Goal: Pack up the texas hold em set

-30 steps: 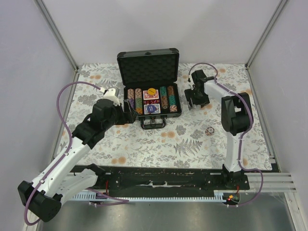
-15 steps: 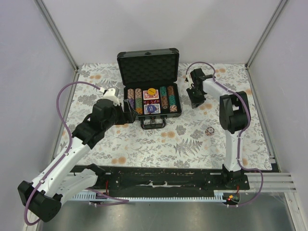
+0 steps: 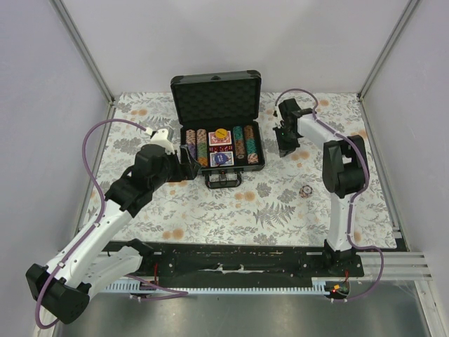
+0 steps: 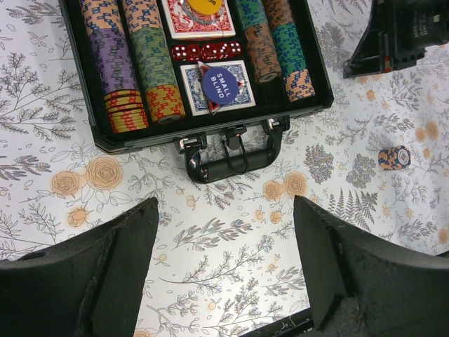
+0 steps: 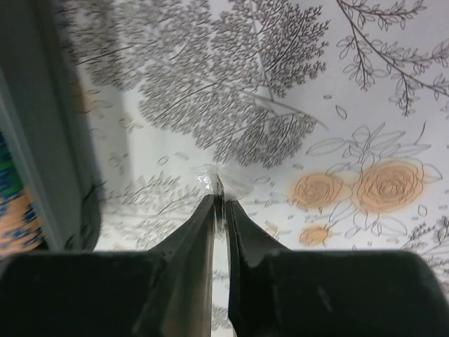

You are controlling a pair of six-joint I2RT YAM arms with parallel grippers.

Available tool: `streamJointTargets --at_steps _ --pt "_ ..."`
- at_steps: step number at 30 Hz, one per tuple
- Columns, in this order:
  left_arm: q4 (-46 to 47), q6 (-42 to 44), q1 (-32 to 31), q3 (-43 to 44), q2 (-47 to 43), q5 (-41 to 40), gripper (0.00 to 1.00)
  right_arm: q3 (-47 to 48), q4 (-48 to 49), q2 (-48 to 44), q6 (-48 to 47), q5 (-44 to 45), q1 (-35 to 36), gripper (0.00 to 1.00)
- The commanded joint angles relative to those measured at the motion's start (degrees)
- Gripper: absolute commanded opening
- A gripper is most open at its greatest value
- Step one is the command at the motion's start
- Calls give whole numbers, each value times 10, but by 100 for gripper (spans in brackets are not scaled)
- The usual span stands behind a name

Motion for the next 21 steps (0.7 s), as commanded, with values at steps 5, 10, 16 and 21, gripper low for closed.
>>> streamJointTargets --at_steps 5,10,16,21 --pt "13 -3 2 11 -14 -5 84 9 25 -125 81 -54 62 17" --pt "15 -7 3 12 -14 -14 83 31 87 -112 121 -18 156 17" --pt "13 -7 3 12 -16 -20 84 100 137 -28 226 74 210 17" --pt "8 -2 2 13 -21 -24 84 151 139 31 265 134 222 18"
